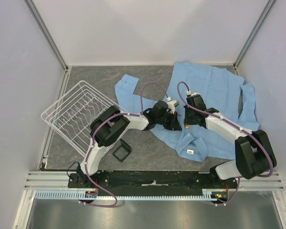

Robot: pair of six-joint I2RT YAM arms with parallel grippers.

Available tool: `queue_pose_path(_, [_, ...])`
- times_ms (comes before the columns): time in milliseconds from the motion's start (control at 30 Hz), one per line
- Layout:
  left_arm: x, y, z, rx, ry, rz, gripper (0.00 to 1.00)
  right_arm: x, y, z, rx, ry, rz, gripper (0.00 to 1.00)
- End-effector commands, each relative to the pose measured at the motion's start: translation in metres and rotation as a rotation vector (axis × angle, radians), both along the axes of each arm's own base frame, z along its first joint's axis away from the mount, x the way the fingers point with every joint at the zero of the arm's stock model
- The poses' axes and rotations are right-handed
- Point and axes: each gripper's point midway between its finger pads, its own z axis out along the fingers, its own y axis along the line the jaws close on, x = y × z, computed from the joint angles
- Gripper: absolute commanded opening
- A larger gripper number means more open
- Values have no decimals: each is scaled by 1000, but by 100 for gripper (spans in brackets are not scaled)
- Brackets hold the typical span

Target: Remove the brooch from the garment

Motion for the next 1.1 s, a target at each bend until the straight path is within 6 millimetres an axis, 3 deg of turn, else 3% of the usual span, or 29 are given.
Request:
queue_pose_path(0, [5, -8, 14, -33, -41, -17, 15, 12, 8, 13, 64, -36, 3, 20])
queue_pose_path(500, [3, -11, 22, -65, -44, -34, 15, 9, 8, -1, 350, 32, -33, 19])
queue_pose_path(1067, [6, -7, 32, -75, -61, -40, 17, 1, -8, -15, 410, 73, -87, 19])
